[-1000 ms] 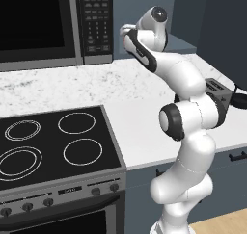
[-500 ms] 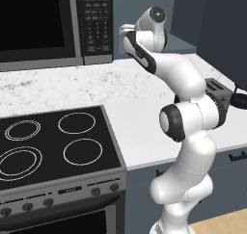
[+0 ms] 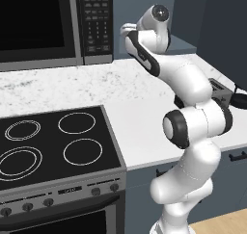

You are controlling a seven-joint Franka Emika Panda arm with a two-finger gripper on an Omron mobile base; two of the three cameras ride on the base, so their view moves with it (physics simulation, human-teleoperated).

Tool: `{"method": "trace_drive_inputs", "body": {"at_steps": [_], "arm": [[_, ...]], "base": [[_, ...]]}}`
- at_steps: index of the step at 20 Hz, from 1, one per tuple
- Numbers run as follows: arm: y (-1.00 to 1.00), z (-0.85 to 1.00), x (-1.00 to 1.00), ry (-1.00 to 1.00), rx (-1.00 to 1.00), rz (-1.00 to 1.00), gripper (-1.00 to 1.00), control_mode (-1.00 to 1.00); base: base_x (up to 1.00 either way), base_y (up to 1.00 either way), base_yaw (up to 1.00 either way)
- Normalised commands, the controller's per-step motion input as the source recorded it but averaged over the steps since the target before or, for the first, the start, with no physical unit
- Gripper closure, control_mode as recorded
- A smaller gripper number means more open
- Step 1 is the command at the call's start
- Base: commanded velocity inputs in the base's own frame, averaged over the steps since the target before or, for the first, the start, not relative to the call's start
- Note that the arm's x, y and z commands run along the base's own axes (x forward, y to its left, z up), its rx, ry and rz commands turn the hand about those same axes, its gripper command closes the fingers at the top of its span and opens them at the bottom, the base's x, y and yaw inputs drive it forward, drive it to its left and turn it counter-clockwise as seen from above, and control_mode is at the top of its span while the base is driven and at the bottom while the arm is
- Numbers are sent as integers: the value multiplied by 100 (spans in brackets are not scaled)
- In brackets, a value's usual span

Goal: Gather all objects into one cabinet and sort the glasses and bowls to opposite sides.

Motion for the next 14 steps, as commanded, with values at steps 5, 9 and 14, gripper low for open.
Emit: {"method": "trace_drive_inputs", "body": {"at_steps": [5, 9, 14], "arm": [[-14, 0, -100, -10, 0, 0, 100, -100], [-20, 0, -100, -11, 0, 0, 100, -100], [-28, 0, -100, -3, 2, 0, 100, -100]], "base": [[0, 0, 0], [0, 0, 0], [0, 0, 0]]}}
